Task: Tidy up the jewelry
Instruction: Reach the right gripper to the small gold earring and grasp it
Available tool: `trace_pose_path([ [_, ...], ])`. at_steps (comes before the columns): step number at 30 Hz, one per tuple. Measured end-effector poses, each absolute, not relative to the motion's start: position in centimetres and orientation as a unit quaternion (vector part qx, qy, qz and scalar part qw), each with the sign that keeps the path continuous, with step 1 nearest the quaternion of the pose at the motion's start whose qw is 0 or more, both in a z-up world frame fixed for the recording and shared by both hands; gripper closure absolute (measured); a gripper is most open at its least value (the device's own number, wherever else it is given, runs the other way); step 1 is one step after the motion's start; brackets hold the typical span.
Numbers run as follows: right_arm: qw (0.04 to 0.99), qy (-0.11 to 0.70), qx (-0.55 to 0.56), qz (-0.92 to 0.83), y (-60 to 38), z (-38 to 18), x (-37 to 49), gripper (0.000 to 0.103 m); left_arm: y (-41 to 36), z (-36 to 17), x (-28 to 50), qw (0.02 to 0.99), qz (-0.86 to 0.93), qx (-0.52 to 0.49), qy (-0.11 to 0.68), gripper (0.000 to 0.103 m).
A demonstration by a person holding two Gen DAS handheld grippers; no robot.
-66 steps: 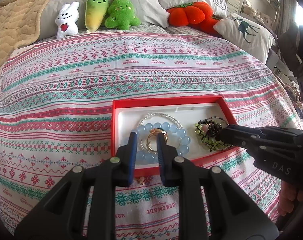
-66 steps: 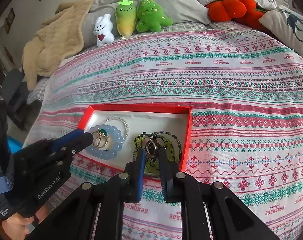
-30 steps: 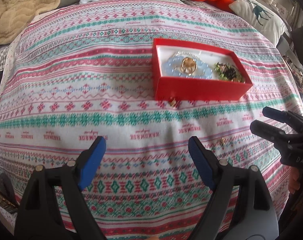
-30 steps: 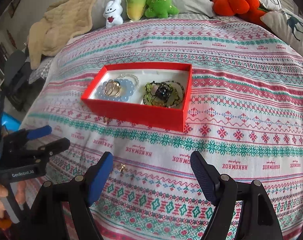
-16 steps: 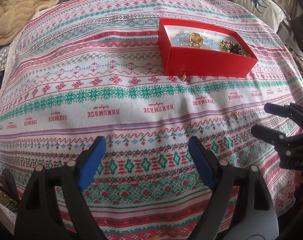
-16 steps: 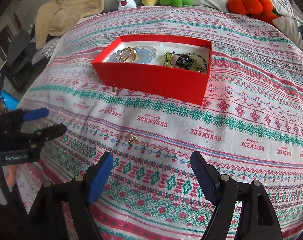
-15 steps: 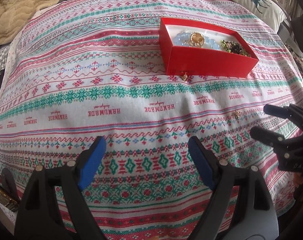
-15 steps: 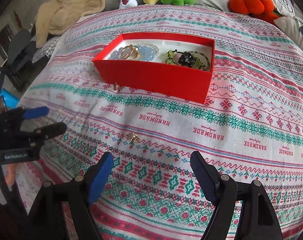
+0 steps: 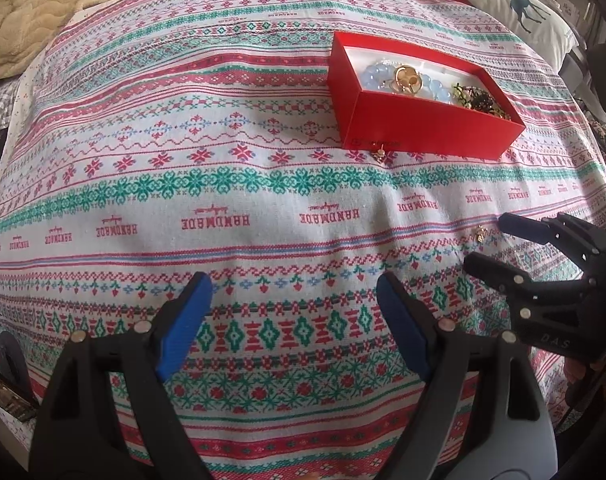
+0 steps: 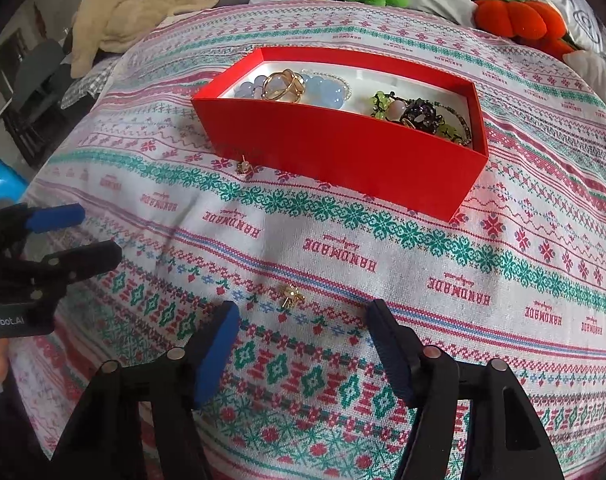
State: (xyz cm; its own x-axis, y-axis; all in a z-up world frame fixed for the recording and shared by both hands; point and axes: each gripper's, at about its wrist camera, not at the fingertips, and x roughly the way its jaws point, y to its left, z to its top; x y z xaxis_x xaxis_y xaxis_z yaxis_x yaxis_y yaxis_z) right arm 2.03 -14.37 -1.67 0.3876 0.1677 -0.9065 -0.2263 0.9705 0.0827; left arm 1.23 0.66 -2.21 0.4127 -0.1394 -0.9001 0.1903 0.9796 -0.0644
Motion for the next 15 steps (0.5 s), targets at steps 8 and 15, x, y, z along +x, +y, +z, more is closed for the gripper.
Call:
trace_pose_path([
  [8,0.836,0.533,-0.051,0.118,-13.81,-1.7,2.25,0.056,0.72,-2.18,1.36,0.84,-0.097,0.021,0.533,0.019],
  [15,0.838,0.528,-0.061,0.125,-13.48,-1.6,2.13,0.079,0.1,-2.11,1.41,0.841,-0.1,0.023,0.531,0.019],
])
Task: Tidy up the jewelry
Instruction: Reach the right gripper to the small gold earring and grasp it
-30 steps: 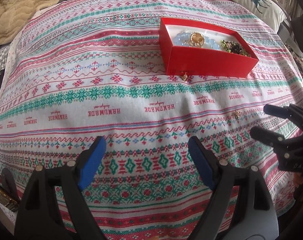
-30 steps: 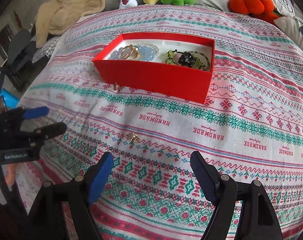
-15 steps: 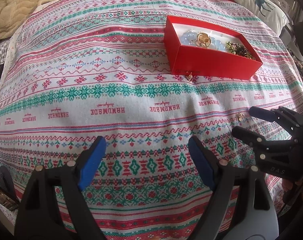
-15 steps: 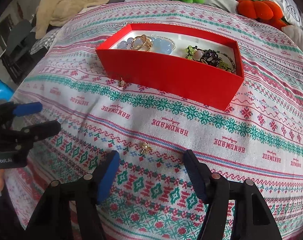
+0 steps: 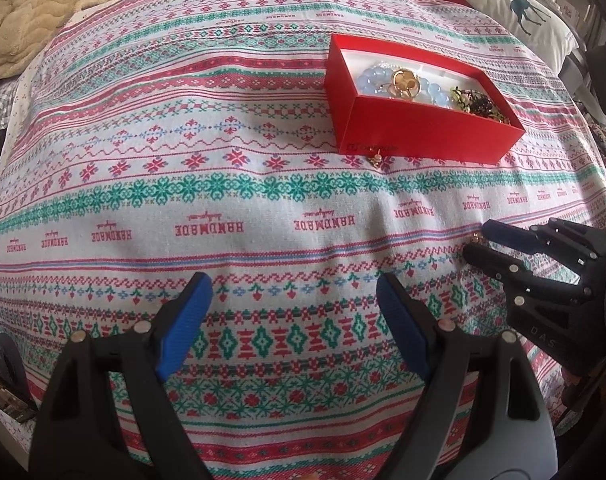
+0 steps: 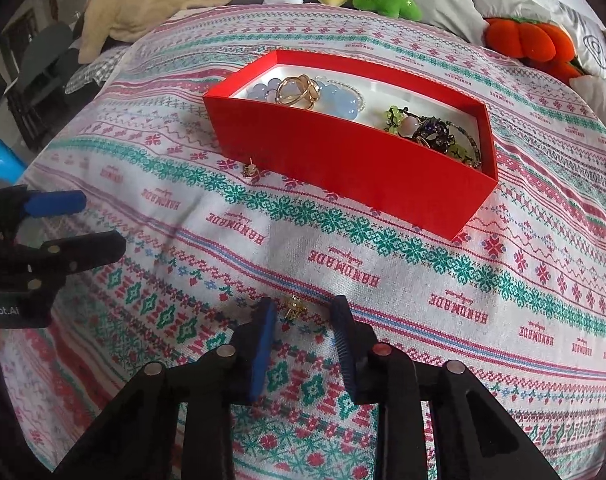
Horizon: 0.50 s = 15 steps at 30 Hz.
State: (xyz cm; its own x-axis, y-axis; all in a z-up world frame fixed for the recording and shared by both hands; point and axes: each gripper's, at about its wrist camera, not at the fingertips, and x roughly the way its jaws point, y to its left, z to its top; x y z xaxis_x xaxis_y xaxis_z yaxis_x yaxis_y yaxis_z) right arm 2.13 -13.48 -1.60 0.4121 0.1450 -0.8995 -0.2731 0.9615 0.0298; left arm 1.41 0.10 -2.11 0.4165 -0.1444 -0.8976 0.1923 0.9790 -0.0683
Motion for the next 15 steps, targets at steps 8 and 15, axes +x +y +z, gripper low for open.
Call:
trace_pose_path([
  [8,0.835,0.531,-0.05,0.139,-13.6,-1.3,2.3,0.093,-1.3,-2.1,2.0,0.845,-0.106,0.03,0.523,0.019],
  [15,0.837,0.53,-0.029,0.134,-15.1,-0.6,2.6,0.093,-3.6,-1.8,3.2,0.854,-0.138,0.021,0.502,0.019],
])
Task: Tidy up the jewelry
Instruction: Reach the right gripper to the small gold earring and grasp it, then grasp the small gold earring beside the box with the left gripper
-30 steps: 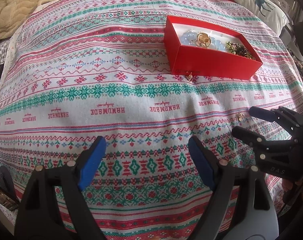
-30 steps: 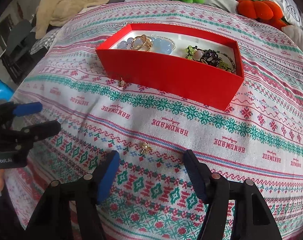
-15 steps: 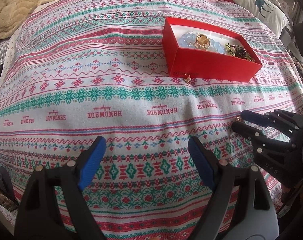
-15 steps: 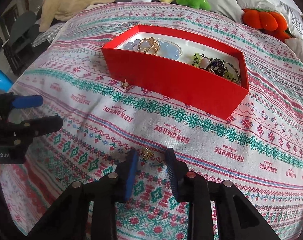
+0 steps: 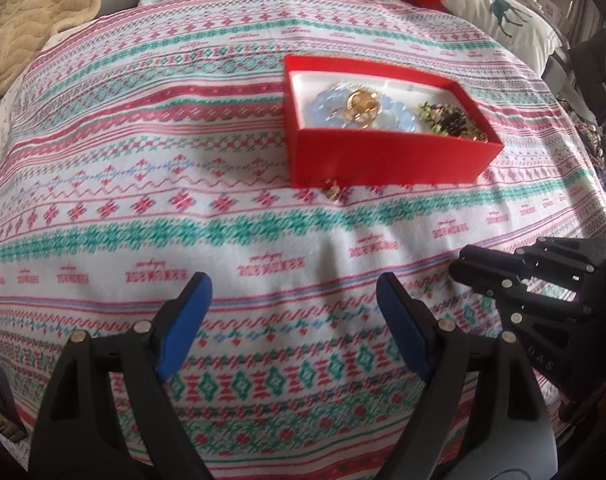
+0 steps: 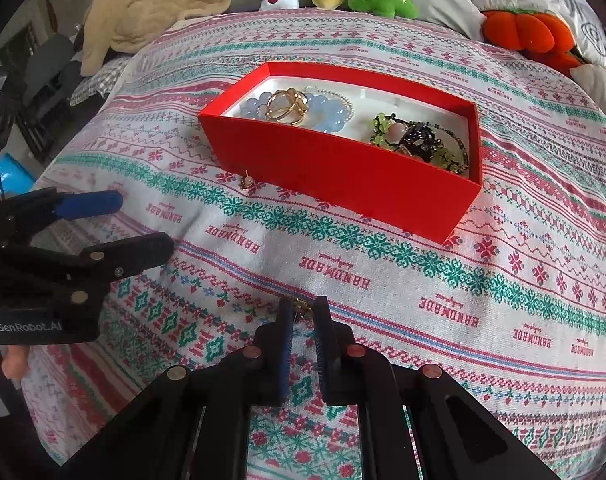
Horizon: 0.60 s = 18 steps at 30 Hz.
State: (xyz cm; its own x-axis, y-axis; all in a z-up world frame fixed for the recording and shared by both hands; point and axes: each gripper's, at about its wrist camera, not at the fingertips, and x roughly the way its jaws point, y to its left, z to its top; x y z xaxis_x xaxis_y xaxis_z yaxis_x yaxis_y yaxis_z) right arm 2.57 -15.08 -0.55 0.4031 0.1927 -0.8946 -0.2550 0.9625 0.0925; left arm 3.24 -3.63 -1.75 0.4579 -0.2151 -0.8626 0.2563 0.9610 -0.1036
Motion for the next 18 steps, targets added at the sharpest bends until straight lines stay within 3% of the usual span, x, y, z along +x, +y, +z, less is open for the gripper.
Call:
trace_pose_path([
  [10,0.842,0.526,-0.004,0.12,-17.6,0.3,2.5,0.093,-6.5,-2.2,5.2,0.857,-0.182,0.031,0.48,0.052],
  [18,0.844,0.524,0.01,0.115,-18.7,0.6,2.7,0.093,-6.7,-3.6,6.9,0.857,-0.166,0.029,0.486,0.062],
])
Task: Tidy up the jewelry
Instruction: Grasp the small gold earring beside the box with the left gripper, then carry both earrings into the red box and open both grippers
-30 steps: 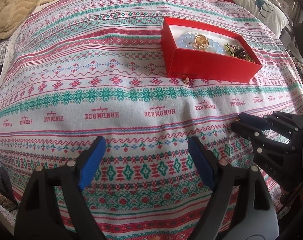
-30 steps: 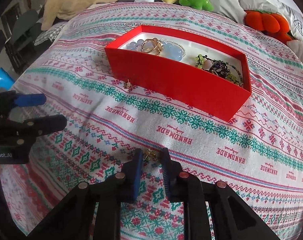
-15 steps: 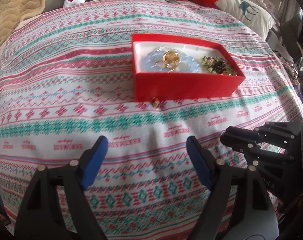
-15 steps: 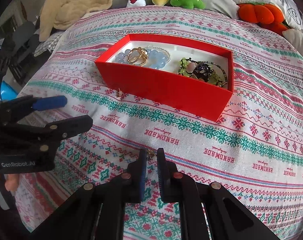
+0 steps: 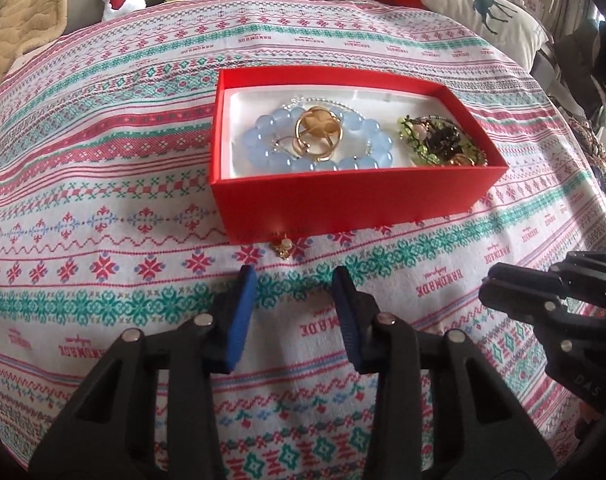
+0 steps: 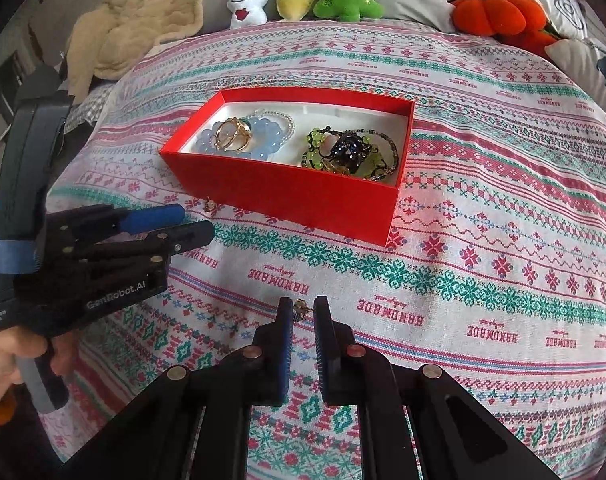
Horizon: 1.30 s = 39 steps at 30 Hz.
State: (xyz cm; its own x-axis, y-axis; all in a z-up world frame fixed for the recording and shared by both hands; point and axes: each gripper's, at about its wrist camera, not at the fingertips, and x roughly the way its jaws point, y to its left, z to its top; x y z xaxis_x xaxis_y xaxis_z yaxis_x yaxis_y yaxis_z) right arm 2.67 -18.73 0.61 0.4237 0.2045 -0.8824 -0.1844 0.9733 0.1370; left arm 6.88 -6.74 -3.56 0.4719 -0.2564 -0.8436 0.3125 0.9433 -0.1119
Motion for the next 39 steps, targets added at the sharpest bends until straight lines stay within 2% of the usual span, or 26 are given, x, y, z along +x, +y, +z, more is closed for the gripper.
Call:
trace_pose_path([
  [7,0.843,0.524,0.013,0.117,-18.7,0.7,2.8,0.093,-7.1,-4.1,7.6,0.86,-0.158,0.036,0.483,0.065],
  [9,0.843,0.525,0.014,0.118,-18.7,0.7,2.9,0.093,-7.2,-4.2,7.8,0.861,-0.155,0.037,0.482,0.068],
  [15,0.843,0.526,0.015,0.116,-18.8,0.6,3.0,0.093,-7.0,-4.3,8.2,0.863,-0.142,0.038,0.483,0.089],
  [16,0.843,0.526,0.015,0.115,-18.9,0.6,3.1,0.093,-7.1,-4.4,8.2,0.863,-0.142,0.039,0.484,0.095],
  [39,0.855,0.505,0.024,0.114,-18.8,2.4,3.8,0.093,-5.7,-0.9,6.1,0.867,-0.164,0.017,0.47,0.098],
])
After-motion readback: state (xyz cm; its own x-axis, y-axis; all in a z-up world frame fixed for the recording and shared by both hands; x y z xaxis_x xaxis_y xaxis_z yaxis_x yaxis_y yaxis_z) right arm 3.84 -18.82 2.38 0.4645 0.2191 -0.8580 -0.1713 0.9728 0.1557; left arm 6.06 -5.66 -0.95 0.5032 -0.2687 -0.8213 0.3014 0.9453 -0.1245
